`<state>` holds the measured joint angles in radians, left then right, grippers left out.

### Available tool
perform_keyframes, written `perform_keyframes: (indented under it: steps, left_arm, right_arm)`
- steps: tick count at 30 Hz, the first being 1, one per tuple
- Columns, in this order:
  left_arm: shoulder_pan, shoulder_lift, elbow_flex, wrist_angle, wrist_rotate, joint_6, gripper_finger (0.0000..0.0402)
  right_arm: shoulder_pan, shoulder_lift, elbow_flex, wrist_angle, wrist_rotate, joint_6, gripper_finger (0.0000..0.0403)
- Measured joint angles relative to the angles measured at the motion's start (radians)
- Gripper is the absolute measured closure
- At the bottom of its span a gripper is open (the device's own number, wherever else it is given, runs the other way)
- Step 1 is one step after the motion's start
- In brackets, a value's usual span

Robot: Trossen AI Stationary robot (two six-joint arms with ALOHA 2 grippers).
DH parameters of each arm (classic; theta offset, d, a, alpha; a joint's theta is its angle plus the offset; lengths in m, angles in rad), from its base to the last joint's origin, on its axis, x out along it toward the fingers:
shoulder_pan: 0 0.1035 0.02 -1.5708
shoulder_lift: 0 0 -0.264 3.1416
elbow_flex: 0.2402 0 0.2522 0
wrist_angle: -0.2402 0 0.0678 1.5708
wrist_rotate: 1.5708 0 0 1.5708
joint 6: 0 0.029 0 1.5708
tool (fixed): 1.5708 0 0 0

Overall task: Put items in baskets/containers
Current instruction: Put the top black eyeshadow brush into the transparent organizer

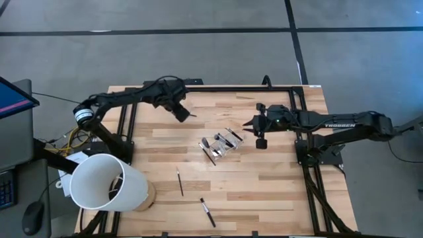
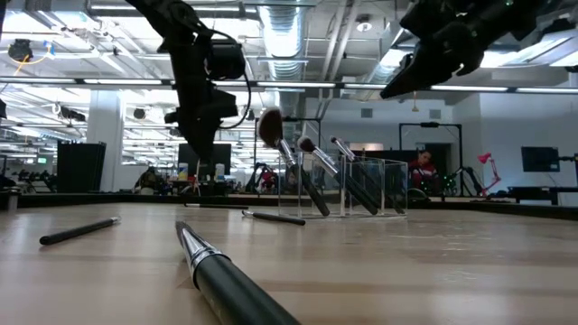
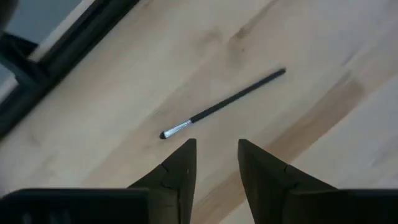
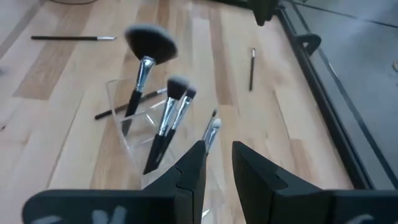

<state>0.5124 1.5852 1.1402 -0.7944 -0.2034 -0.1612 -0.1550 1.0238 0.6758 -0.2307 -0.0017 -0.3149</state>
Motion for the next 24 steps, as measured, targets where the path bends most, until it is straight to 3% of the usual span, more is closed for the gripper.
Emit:
perform_keyframes:
  steps: [10,15,24]
  left_arm:
    - [-0.009,0.001,-0.063,0.004,-0.047,0.205,0.0286]
    - [-0.009,-0.006,-0.063,0.034,-0.057,0.125,0.0286]
    - [0.052,-0.006,-0.063,0.036,0.107,0.18,0.0285]
  right_arm:
    - [0.025,0.021,0.0,0.047,-0.001,-0.03,0.0332]
    - [0.023,0.021,0.0,0.085,0.0,-0.086,0.0332]
    - [-0.027,0.021,0.0,0.235,0.0,-0.207,0.0332]
